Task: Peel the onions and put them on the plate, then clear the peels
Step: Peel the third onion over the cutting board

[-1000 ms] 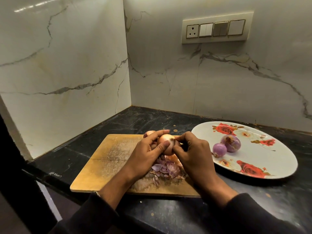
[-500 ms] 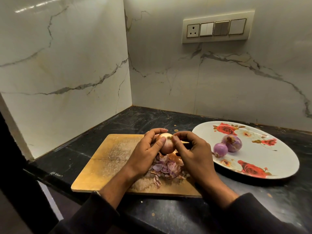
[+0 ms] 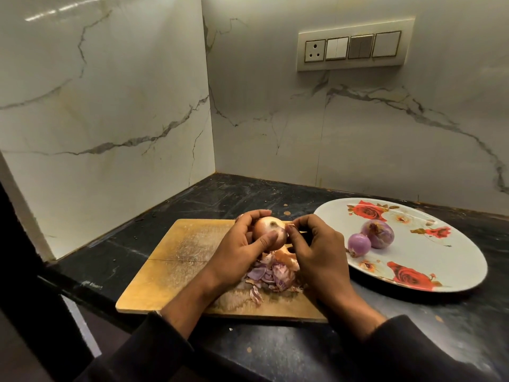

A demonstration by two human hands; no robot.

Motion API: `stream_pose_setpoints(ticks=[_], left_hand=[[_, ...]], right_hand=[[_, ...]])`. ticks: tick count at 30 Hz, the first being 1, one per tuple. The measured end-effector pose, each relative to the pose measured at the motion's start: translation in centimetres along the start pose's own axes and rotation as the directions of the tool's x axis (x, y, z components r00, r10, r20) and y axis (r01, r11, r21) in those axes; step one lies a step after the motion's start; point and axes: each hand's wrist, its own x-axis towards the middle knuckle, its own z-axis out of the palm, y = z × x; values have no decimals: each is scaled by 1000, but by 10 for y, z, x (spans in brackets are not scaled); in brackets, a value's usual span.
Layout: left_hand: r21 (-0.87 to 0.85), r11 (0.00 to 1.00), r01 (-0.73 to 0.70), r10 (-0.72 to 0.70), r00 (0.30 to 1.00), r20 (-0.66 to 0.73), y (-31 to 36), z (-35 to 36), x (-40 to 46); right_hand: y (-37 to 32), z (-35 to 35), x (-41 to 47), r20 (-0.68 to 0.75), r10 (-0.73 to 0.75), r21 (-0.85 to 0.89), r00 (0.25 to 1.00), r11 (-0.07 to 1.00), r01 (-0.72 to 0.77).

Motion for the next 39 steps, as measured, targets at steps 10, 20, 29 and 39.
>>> stream_pose_setpoints(ticks=[10,20,29,39], left_hand=[[-44,998,45,-46,998,-36,2,-1,-1],[-30,999,14,-17,996,-89,0,-2,0],[89,996,11,-7,999,-43,-1,-3,0],[126,992,1,2,1000,-28,-3,-4,0]], right_hand=[[2,-4,1,51,81,-133,995,988,-74],[-8,-5,-2,74,-30,-71,997,997,36],[-6,-3,-3,64,-68,8,996,998,67],[-9,-5,-2,96,-104,-81,990,990,112]])
